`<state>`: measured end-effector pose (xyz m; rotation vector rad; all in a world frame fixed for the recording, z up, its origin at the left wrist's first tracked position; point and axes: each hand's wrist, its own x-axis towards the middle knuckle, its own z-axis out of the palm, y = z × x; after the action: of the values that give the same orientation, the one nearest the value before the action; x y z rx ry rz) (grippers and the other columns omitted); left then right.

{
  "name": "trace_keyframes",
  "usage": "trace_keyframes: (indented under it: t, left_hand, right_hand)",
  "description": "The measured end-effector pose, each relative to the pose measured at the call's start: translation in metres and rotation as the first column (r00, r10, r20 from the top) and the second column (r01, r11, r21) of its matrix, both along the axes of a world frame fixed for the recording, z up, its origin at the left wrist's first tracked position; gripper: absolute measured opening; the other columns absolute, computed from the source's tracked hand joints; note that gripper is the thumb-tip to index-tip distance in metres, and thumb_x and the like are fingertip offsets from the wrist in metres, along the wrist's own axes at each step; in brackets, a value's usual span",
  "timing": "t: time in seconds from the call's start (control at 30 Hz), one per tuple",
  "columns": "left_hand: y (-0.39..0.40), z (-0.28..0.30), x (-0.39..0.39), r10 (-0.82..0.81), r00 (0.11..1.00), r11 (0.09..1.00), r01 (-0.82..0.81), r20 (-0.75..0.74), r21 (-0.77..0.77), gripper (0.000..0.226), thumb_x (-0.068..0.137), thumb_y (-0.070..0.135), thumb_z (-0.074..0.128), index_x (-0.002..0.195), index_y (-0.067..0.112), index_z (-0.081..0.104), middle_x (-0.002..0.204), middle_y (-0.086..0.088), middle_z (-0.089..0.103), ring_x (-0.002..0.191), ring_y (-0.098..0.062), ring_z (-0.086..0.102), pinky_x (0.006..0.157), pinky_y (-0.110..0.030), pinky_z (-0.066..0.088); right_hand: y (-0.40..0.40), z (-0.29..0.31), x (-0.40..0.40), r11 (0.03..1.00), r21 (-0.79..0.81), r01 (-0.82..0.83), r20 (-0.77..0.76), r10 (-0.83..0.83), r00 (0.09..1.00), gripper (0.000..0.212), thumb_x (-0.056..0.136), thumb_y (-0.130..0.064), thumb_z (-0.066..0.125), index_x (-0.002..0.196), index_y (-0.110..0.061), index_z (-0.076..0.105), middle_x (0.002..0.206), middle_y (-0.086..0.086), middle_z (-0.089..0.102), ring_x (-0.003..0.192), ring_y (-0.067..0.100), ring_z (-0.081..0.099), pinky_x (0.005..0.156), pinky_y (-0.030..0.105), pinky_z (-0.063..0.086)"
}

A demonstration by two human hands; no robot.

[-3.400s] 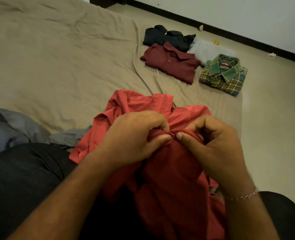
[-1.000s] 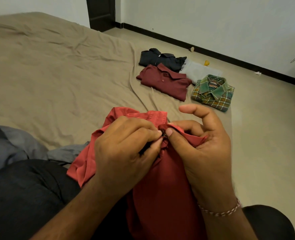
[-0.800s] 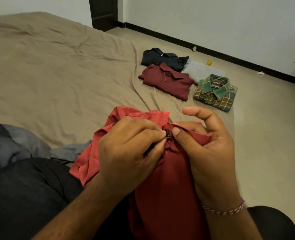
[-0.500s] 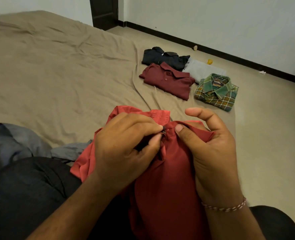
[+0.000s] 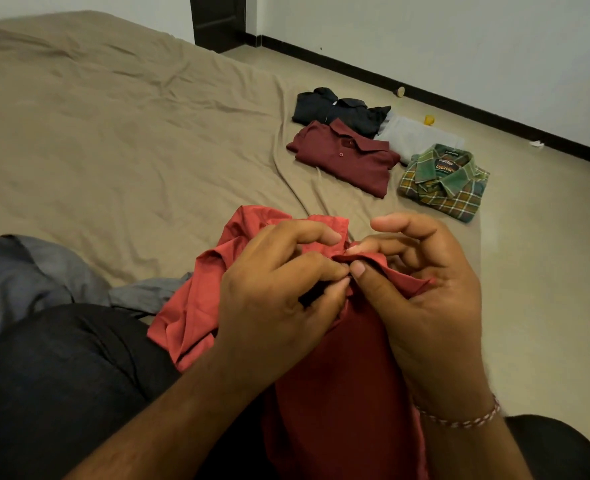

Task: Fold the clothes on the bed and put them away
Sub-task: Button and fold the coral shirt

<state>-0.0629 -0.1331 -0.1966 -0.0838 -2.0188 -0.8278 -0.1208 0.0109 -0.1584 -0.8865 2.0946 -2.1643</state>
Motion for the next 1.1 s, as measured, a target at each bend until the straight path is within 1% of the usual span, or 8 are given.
trace_keyframes:
  t: [0.1,0.23,0.3,0.5,0.7,0.93,1.0,1.1]
  left_hand:
    - [0.002,0.001,-0.001,-0.138,0.989,0.966,0.123,0.053,0.226,0.012,0.080,0.003,0.083,0.083,0.011,0.075,0.103,0.001,0.075,0.094,-0.014,0.071,0.076,-0.039,0.056]
    - [-0.002,0.004,-0.004,-0.373,0.911,0.752,0.185,0.177,0.632,0.034,0.074,0.010,0.090,0.101,0.024,0.074,0.093,0.008,0.074,0.074,-0.012,0.061,0.066,-0.028,0.053]
    - [-0.005,0.004,-0.005,-0.405,0.896,0.733,0.198,0.183,0.651,0.029,0.072,0.016,0.091,0.095,0.026,0.077,0.086,0.010,0.074,0.074,-0.008,0.064,0.066,-0.025,0.053]
    - [-0.005,0.003,-0.007,-0.375,0.915,0.769,0.215,0.152,0.602,0.022,0.074,0.015,0.090,0.081,0.023,0.070,0.088,0.003,0.075,0.087,-0.021,0.073,0.077,-0.048,0.059]
    - [-0.004,0.002,-0.006,-0.324,0.934,0.831,0.207,0.148,0.516,0.024,0.078,0.007,0.089,0.081,0.018,0.068,0.091,0.004,0.074,0.091,-0.019,0.072,0.079,-0.030,0.056]
    - [-0.009,-0.007,-0.012,-0.381,0.913,0.768,0.225,0.145,0.599,0.019,0.079,0.012,0.086,0.087,0.018,0.070,0.095,0.005,0.075,0.095,-0.018,0.073,0.084,-0.034,0.060]
    - [-0.009,-0.007,-0.013,-0.377,0.916,0.758,0.222,0.134,0.614,0.022,0.078,0.012,0.087,0.086,0.022,0.069,0.094,0.004,0.076,0.094,-0.019,0.074,0.084,-0.036,0.060]
    - [-0.010,-0.007,-0.013,-0.357,0.927,0.755,0.216,0.112,0.619,0.023,0.077,0.011,0.087,0.082,0.022,0.068,0.091,0.003,0.075,0.090,-0.021,0.073,0.080,-0.034,0.059]
  right_hand:
    - [0.001,-0.004,-0.002,0.999,0.036,0.034,-0.084,-0.031,0.996,0.042,0.085,0.010,0.074,0.112,-0.019,0.062,0.098,0.007,0.072,0.093,0.024,0.072,0.084,0.034,0.059]
    - [0.005,-0.005,-0.005,0.992,0.107,0.061,-0.185,-0.041,0.982,0.039,0.085,0.008,0.074,0.107,-0.021,0.059,0.102,0.006,0.068,0.093,0.016,0.070,0.082,0.025,0.055]
    - [0.007,-0.007,-0.007,0.990,0.131,0.054,-0.215,-0.025,0.976,0.037,0.086,0.006,0.074,0.105,-0.021,0.058,0.100,0.007,0.067,0.093,0.018,0.069,0.079,0.030,0.056]
    - [0.007,-0.015,-0.009,0.987,0.152,0.056,-0.300,-0.008,0.954,0.038,0.089,0.006,0.070,0.105,-0.024,0.055,0.101,0.015,0.064,0.097,0.025,0.069,0.084,0.039,0.057]
    - [0.003,-0.015,-0.002,0.984,0.111,0.137,-0.378,-0.086,0.922,0.036,0.087,0.008,0.072,0.100,-0.021,0.054,0.096,0.011,0.065,0.096,0.017,0.071,0.082,0.028,0.057]
    - [-0.015,-0.016,0.005,0.974,-0.129,0.185,0.173,-0.162,0.972,0.027,0.084,0.017,0.069,0.100,0.001,0.053,0.081,0.004,0.071,0.076,0.012,0.070,0.073,0.023,0.058]
    - [-0.016,-0.015,0.005,0.972,-0.138,0.191,0.204,-0.160,0.966,0.028,0.084,0.017,0.068,0.101,0.000,0.053,0.078,-0.001,0.071,0.073,0.010,0.069,0.071,0.022,0.058]
    - [-0.017,-0.015,0.008,0.970,-0.073,0.231,0.041,-0.229,0.973,0.031,0.083,0.013,0.073,0.101,-0.006,0.056,0.083,-0.007,0.070,0.078,0.008,0.069,0.075,0.020,0.056]
